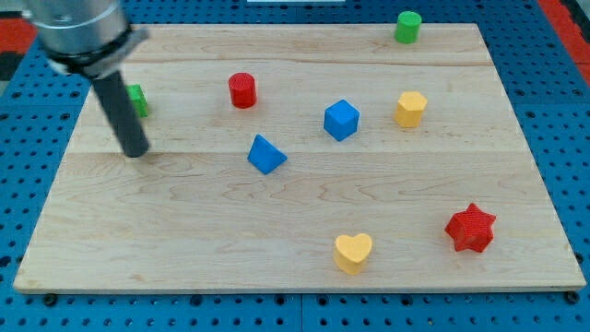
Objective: Move the green star to the top left of the board
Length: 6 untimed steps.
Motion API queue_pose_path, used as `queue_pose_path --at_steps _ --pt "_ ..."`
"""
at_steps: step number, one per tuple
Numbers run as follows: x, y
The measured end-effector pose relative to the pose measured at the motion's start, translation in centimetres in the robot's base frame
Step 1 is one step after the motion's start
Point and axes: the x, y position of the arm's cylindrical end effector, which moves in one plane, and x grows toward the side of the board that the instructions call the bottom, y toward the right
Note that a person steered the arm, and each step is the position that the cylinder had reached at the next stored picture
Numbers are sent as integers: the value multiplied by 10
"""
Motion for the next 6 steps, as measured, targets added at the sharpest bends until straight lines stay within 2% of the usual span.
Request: queue_pose_path --at_steps 3,6 --pt "-96 -12" --pt "-161 36"
